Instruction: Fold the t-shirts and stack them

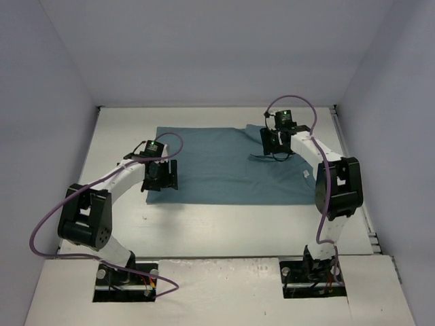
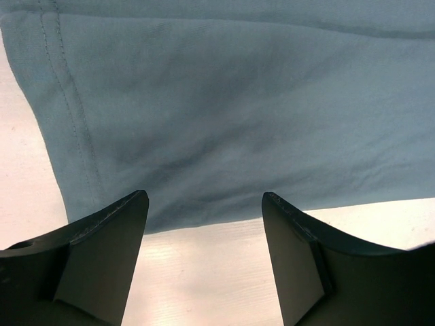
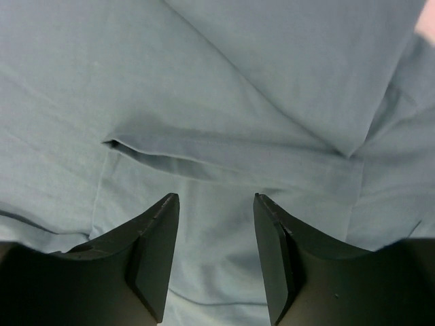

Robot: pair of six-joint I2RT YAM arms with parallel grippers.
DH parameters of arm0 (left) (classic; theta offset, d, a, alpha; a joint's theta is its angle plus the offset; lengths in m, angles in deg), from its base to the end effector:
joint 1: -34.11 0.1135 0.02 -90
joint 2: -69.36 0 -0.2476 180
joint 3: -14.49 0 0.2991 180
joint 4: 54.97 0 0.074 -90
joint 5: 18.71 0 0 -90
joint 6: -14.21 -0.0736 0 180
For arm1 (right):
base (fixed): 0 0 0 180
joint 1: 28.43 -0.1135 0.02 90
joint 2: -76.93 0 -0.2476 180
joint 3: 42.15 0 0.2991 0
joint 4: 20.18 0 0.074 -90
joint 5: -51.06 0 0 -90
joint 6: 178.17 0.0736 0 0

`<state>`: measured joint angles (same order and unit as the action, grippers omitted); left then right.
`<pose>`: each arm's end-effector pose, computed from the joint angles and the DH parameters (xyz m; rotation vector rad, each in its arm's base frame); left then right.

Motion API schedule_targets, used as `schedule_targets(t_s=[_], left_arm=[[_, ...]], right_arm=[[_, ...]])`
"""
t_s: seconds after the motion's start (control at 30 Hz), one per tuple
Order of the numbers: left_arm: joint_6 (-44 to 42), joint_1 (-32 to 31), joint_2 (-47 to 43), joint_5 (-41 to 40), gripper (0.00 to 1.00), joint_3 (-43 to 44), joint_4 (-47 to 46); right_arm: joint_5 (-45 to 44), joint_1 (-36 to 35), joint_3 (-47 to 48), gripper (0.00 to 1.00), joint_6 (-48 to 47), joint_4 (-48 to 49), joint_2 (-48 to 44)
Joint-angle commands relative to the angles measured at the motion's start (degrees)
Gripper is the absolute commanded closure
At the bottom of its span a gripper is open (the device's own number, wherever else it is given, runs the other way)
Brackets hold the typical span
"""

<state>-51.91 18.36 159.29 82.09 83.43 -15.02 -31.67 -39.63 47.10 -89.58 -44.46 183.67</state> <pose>0.3524 -0.1137 0.1261 -0.1249 2.6859 -0.4752 0.4752 0.1036 0.1628 -0.3180 2.2818 0.2337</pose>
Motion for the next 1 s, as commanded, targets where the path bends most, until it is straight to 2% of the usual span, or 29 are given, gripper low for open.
schedule_targets(t_s=[0.0,0.17,0.5,0.67,0.77,0.9,0.97], left_arm=[[-2.2,-0.2,-3.4,1.2,0.35,2.6,1.6],[-3.2,-0.2,-5.1,1.2,0.35,3.1,3.1],[-4.7,-0.3,-5.7,2.3,0.35,5.2,3.9],[-2.0,-1.8,-1.9,4.9,0.35,14.8,3.7],[0.2,-5.2,3.5,4.2,0.35,24.2,3.8],[9.0,-8.6,12.3,4.3,0.35,35.2,3.6],[14.3,-11.3,18.2,4.3,0.35,44.1,3.5]], right_arm=[[-2.7,-1.6,3.4,0.51,-7.7,0.4,0.0],[-3.4,-2.6,2.4,0.44,-11.9,-0.2,0.3],[-10.7,-3.8,1.8,0.46,-17.0,-0.9,2.1],[-3.2,3.4,3.7,0.54,-5.0,-0.6,0.3],[-2.0,6.4,3.5,0.64,2.6,-0.3,-1.4],[-3.6,7.2,3.0,0.68,11.5,-0.4,-2.9],[-3.2,8.0,3.3,0.68,16.3,-0.4,-2.8]])
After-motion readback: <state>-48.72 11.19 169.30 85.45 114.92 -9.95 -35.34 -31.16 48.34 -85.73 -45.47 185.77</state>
